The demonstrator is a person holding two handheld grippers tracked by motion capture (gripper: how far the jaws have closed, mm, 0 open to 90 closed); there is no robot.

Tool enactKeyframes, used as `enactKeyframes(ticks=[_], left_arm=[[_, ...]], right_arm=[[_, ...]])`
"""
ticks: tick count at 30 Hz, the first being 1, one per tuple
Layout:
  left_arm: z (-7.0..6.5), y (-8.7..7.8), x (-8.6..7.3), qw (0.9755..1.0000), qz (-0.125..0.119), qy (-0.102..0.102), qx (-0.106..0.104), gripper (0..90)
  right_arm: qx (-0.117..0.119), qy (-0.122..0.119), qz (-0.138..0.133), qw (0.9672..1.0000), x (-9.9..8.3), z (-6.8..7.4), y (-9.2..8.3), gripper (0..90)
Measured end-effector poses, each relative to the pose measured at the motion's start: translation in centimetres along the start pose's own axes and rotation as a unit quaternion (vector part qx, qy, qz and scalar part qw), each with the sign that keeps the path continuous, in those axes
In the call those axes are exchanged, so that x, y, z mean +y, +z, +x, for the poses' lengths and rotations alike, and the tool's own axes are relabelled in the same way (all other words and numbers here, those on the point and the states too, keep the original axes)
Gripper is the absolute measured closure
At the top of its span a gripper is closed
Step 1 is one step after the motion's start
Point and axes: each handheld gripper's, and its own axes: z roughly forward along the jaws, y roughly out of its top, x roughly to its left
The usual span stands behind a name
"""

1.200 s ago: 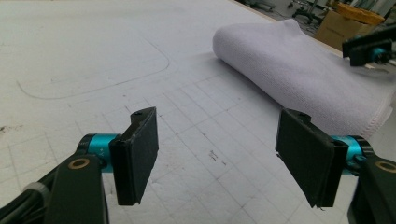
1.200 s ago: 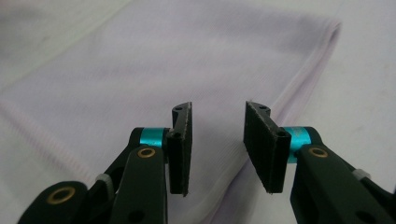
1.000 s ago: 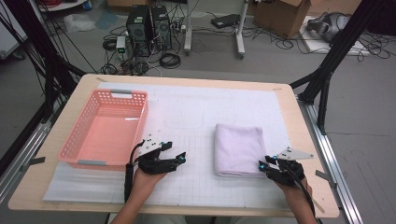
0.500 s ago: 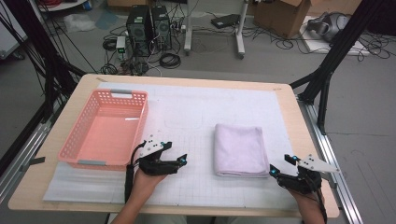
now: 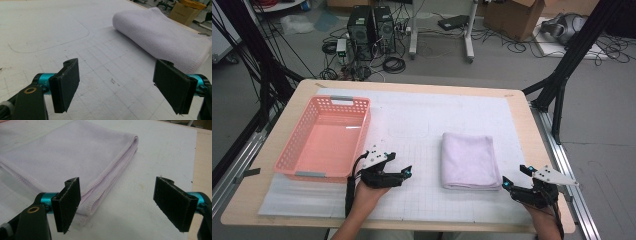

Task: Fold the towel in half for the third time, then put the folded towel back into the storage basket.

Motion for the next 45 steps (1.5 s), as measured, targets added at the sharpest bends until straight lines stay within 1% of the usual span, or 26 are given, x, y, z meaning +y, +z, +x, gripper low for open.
enactKeyframes(ticks=[9, 12, 17, 19, 23, 24, 26, 33, 35, 37, 38, 39, 41, 44, 45], left_arm=[[0.1, 0.0, 0.0, 1.0, -0.001, -0.002, 0.0, 21.8], [0.1, 0.0, 0.0, 1.0, -0.001, -0.002, -0.004, 21.8], [0.1, 0.1, 0.0, 1.0, 0.0, -0.002, -0.005, 21.8], [0.2, 0.1, 0.0, 1.0, 0.002, -0.004, -0.005, 21.8], [0.1, 0.2, 0.0, 1.0, 0.005, -0.006, 0.0, 20.9], [0.1, 0.3, 0.0, 0.9999, 0.008, -0.009, 0.006, 20.3], [0.0, 0.4, 0.1, 0.9999, 0.01, -0.008, 0.011, 19.9], [-0.3, 0.8, 0.3, 0.9998, 0.011, -0.008, 0.013, 19.9], [-0.2, 0.9, 0.4, 0.9999, 0.011, -0.003, 0.008, 21.6], [-0.2, 1.0, 0.6, 1.0, 0.007, 0.004, 0.003, 21.7], [-0.2, 1.0, 0.6, 1.0, 0.007, 0.004, 0.003, 21.3], [-0.2, 1.0, 0.6, 0.9999, -0.005, 0.008, -0.005, 20.5], [-0.3, 1.1, 0.7, 0.9997, -0.016, 0.015, -0.007, 20.5], [-0.4, 1.3, 0.8, 0.9993, -0.026, 0.023, -0.009, 20.4], [-0.4, 1.3, 0.8, 0.9994, -0.023, 0.023, -0.009, 20.5]], right_arm=[[0.0, -0.002, 0.001, 1.0, 0.1, 0.0, 0.1, 20.7], [-0.001, 0.002, 0.002, 1.0, 0.0, 0.0, 0.0, 20.7], [-0.001, 0.002, 0.001, 1.0, 0.0, -0.1, 0.0, 20.7], [0.0, 0.009, 0.003, 1.0, -0.1, -0.2, 0.0, 20.7], [-0.001, 0.009, 0.004, 0.9999, -0.1, -0.2, 0.0, 20.7], [0.0, 0.007, 0.005, 1.0, -0.1, -0.2, 0.0, 20.7], [0.0, 0.007, 0.004, 1.0, -0.1, -0.2, -0.1, 20.7], [0.004, 0.011, 0.002, 0.9999, -0.1, -0.3, -0.2, 20.7], [0.005, 0.011, 0.002, 0.9999, -0.1, -0.3, -0.2, 20.7], [0.005, 0.011, 0.003, 0.9999, -0.1, -0.4, -0.3, 20.7], [0.004, 0.01, 0.002, 0.9999, -0.1, -0.4, -0.3, 20.7], [0.004, 0.014, 0.003, 0.9999, -0.2, -0.5, -0.4, 20.7], [0.004, 0.014, 0.003, 0.9999, -0.2, -0.5, -0.4, 20.7], [0.005, 0.015, 0.003, 0.9999, -0.2, -0.5, -0.4, 20.7], [0.005, 0.014, 0.003, 0.9999, -0.2, -0.5, -0.4, 20.7]])
